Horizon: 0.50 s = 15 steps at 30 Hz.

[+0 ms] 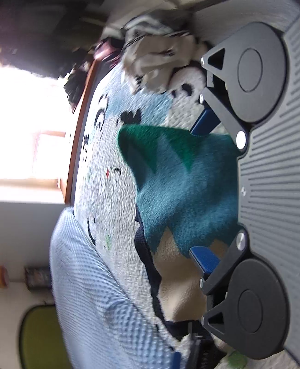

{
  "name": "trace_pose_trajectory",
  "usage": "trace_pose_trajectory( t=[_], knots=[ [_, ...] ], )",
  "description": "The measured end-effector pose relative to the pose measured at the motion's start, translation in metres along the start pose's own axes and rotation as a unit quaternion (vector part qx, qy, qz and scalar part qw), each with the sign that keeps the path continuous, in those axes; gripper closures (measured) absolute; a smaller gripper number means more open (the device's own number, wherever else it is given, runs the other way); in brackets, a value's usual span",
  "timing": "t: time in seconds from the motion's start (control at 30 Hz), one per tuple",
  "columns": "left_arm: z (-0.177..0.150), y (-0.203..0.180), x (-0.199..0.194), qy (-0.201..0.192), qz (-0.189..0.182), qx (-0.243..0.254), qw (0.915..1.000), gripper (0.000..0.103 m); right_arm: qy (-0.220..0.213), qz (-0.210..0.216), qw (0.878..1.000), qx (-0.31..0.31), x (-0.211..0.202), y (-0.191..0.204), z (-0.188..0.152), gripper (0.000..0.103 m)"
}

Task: Fold clothes
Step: 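Grasp the navy sweater cuff with the left gripper while the right gripper grasps the teal sleeve end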

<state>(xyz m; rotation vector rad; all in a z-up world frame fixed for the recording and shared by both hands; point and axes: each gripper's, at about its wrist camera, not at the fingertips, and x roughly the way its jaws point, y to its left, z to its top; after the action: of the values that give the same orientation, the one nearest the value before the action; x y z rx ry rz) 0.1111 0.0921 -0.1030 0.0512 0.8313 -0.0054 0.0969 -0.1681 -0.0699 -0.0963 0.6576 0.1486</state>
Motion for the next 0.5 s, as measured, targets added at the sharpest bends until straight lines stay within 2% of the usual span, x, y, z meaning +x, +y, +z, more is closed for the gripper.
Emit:
trace_pose_trajectory(
  t=[0.1,0.23,0.33,0.47,0.5],
  knots=[
    [0.012,0.017,0.03,0.01,0.008,-0.01,0.9999,0.03,0.004,0.012,1.0,-0.016,0.02,0.002,0.009,0.005],
    [0.02,0.042,0.063,0.027,0.014,-0.032,0.999,0.031,0.012,0.026,1.0,-0.011,0.036,0.002,0.012,0.005],
    [0.02,0.056,0.08,0.036,0.008,-0.049,0.9981,0.029,0.018,0.029,0.999,-0.011,0.042,0.004,0.013,0.007],
    [0.019,0.066,0.094,0.036,0.004,-0.071,0.9968,0.015,0.025,0.028,0.999,-0.014,0.05,0.005,0.016,0.009],
    [0.019,0.068,0.096,0.035,0.001,-0.077,0.9964,0.015,0.027,0.028,0.999,-0.014,0.052,0.005,0.017,0.009]
  ],
)
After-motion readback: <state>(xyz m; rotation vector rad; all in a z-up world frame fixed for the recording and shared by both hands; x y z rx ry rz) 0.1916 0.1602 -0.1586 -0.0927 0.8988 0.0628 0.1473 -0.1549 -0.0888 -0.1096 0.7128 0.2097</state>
